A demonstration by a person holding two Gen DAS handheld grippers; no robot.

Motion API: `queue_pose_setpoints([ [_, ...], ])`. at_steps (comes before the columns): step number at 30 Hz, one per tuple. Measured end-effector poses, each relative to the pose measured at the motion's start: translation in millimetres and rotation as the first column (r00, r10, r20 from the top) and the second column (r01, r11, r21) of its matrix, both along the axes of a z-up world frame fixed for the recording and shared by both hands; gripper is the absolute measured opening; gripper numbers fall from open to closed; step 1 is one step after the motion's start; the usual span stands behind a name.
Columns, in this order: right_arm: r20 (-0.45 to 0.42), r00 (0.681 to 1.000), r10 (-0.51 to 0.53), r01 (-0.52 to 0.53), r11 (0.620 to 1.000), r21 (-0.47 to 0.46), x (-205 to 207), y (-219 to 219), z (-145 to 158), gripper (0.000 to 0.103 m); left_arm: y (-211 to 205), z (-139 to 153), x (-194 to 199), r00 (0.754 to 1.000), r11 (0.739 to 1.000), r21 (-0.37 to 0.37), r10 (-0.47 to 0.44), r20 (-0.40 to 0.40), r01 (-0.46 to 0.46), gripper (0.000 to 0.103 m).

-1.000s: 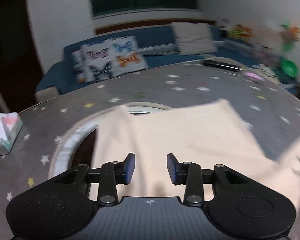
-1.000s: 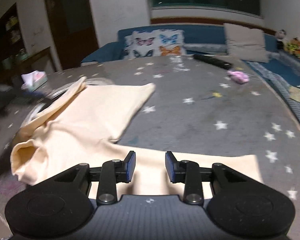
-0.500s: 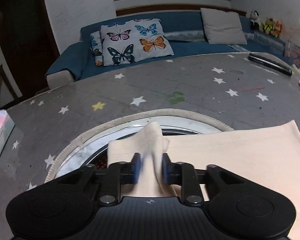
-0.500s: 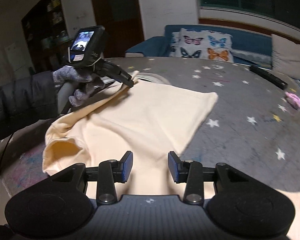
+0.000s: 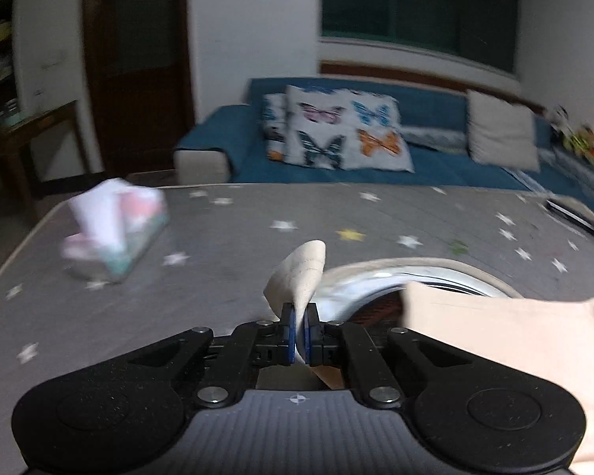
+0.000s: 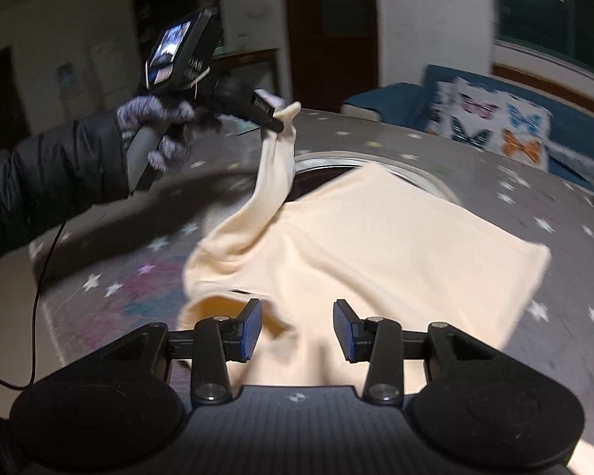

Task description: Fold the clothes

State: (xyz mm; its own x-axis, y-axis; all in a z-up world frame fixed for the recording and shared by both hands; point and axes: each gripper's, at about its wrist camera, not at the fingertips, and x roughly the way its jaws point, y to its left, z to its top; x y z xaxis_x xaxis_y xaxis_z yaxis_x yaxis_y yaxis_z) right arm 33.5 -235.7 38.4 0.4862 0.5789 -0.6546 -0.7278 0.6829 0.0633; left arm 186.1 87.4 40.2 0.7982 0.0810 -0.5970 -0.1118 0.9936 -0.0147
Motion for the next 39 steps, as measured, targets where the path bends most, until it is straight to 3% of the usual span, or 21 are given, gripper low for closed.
queue_pose_setpoints([
  [4,0.024,0.996,0.086,-0.084,0.995,-0.061,-12.5,26.0,-3.9,0.045,38.0,9.1,-36.1,0.997,0.997,-0.024,0.072,0.026,-0.072,0.004],
  [9,0.075,0.986,0.146,-0.132,0.977,-0.168,-19.7,56.3,-25.4,0.043,73.3,-9.3,-66.5,0.990,0.989,-0.039,0.140,-0.027,-0.141,0.005],
  [12,0.079,0.982,0.172,-0.154,0.970,-0.189,-24.2,67.6,-36.2,0.025,89.8,-28.2,-77.4,0.981,0.982,-0.047,0.180,-0.070,-0.183,0.005],
  [13,0.074,0.982,0.176,-0.160,0.969,-0.191,-25.5,69.7,-38.2,0.012,94.0,-33.5,-80.2,0.978,0.980,-0.051,0.190,-0.081,-0.195,0.005],
  [17,0.081,0.980,0.180,-0.162,0.968,-0.189,-35.1,69.6,-35.7,0.002,101.3,-39.0,-89.7,0.975,0.974,-0.084,0.204,-0.082,-0.211,0.005],
  [28,0.073,0.938,0.339,-0.319,0.926,-0.199,-73.9,70.6,-38.9,0.003,124.9,-28.4,-144.0,0.964,0.959,-0.105,0.256,-0.065,-0.262,0.005],
  [34,0.021,0.927,0.375,-0.368,0.917,-0.151,-85.4,60.6,-25.2,0.010,135.0,-38.1,-163.4,0.947,0.952,-0.032,0.300,-0.112,-0.306,0.009],
  [39,0.027,0.960,0.280,-0.278,0.959,-0.065,-78.5,38.3,0.8,0.013,136.0,-30.3,-178.1,0.944,0.948,0.012,0.318,-0.091,-0.318,0.011],
])
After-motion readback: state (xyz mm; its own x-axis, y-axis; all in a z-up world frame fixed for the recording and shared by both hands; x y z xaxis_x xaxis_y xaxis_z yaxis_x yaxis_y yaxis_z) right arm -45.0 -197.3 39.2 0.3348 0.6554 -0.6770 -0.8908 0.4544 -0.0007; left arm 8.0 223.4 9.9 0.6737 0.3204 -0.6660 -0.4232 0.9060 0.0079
